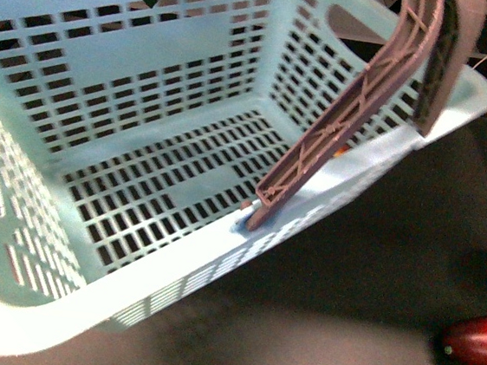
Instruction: Pick apple with right arm and hold basket with left
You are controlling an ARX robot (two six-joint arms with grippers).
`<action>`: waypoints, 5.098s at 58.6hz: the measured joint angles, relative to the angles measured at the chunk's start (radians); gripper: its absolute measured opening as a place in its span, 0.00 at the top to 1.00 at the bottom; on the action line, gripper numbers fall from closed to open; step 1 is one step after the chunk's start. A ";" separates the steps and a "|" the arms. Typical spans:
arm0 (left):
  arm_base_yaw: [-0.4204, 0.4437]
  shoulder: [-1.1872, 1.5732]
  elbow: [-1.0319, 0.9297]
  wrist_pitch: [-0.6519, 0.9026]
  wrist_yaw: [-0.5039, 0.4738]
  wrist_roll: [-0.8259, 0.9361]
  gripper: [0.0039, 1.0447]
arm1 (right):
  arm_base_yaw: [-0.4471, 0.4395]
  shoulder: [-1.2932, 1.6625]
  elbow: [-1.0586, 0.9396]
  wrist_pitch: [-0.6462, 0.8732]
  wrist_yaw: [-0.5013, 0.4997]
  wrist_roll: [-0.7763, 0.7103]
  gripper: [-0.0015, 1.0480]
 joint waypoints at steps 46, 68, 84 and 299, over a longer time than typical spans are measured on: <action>0.481 0.105 -0.243 0.293 0.036 -0.304 0.85 | 0.000 0.000 0.000 0.000 0.000 0.000 0.08; 0.516 0.190 -0.244 0.363 0.063 -0.309 0.85 | 0.000 0.000 0.000 0.000 0.000 0.000 0.08; 0.489 0.192 -0.303 0.403 0.023 -0.343 0.85 | 0.000 0.000 0.000 0.000 0.000 0.000 0.08; 0.645 -1.623 -1.144 -0.026 0.423 1.195 0.97 | 0.000 0.000 0.000 0.000 0.000 0.000 0.08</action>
